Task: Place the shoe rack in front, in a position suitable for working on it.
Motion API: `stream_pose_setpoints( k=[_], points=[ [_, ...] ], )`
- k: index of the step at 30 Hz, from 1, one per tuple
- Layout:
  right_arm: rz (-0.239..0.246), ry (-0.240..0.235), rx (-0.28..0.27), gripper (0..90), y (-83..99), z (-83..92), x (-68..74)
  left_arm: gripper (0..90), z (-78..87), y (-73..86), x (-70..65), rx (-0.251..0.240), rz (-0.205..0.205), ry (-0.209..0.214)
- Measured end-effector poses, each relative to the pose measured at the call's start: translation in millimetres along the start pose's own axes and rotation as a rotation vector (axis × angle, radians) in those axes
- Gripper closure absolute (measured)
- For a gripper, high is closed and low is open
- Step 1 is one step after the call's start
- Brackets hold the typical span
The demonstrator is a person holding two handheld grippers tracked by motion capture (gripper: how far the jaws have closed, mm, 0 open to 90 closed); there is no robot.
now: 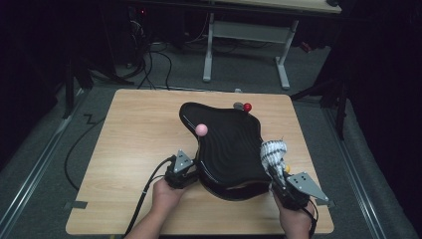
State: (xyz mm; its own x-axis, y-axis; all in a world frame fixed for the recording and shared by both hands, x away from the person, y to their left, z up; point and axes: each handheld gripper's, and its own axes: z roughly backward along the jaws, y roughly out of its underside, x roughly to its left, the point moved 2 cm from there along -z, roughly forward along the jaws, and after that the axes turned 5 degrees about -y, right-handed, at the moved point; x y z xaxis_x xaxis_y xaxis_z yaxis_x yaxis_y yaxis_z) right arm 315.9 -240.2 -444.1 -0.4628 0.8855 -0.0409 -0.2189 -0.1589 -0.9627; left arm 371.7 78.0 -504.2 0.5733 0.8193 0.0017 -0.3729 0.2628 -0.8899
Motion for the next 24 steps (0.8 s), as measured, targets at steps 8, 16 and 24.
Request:
stream_pose_setpoints(
  k=[8,16,24],
  points=[
    [0.045,-0.052,0.009,80.1,-7.9,-24.5,17.7,74.6,26.8,9.9,10.1,0.045,-0.044,-0.062],
    [0.009,-0.069,-0.059,79.7,-22.8,-3.0,10.5,74.6,51.3,26.3,10.9,0.020,-0.063,-0.083],
    [-0.101,0.023,0.085,79.8,25.0,13.1,-36.2,74.6,51.2,27.1,10.8,0.012,-0.070,-0.083]
  ],
)
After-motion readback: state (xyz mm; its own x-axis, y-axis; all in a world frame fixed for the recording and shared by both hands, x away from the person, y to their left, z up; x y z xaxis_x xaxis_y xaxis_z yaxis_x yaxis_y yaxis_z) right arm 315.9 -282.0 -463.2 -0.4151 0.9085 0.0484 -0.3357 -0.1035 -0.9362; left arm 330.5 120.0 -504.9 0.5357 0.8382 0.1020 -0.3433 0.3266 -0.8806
